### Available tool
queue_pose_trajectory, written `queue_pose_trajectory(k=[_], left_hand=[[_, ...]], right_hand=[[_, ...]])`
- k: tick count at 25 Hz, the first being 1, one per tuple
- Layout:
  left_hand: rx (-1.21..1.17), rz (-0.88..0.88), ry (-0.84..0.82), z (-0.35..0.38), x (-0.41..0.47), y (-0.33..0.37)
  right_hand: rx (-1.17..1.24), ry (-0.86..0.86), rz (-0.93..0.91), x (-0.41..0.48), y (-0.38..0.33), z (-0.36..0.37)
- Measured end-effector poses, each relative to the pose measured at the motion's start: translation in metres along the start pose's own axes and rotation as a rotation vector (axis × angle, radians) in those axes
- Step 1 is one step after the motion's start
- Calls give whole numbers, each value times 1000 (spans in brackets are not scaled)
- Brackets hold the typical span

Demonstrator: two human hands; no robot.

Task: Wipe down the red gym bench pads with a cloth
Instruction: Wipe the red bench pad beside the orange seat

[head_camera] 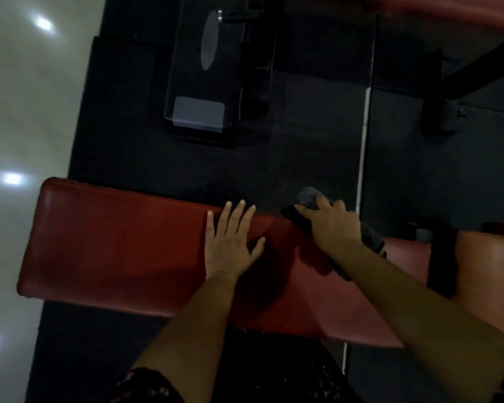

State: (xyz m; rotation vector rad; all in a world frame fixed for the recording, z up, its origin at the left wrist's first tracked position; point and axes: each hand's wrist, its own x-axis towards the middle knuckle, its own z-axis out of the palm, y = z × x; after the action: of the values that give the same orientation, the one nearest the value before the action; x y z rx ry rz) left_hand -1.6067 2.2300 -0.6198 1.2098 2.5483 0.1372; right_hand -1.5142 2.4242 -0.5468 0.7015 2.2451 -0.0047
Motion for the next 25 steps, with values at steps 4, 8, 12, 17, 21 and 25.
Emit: queue_pose_trajectory(k=[4,8,12,17,21,25], left_hand=[[-15,7,64,9,2,-2],[-34,10,165,13,-1,-2],[-70,20,159,11,0,2],[-66,29,154,12,3,-1],[-35,48,142,13,1,-1],[-32,35,116,11,1,-1]], right_hand=[[68,29,-16,8,-25,-5],[77,51,-135,3,-31,-2],[51,91,-5,-23,28,21],[73,117,233,-19,0,28],[94,170,161,-19,-36,24],[-1,211,61,-31,11,38]])
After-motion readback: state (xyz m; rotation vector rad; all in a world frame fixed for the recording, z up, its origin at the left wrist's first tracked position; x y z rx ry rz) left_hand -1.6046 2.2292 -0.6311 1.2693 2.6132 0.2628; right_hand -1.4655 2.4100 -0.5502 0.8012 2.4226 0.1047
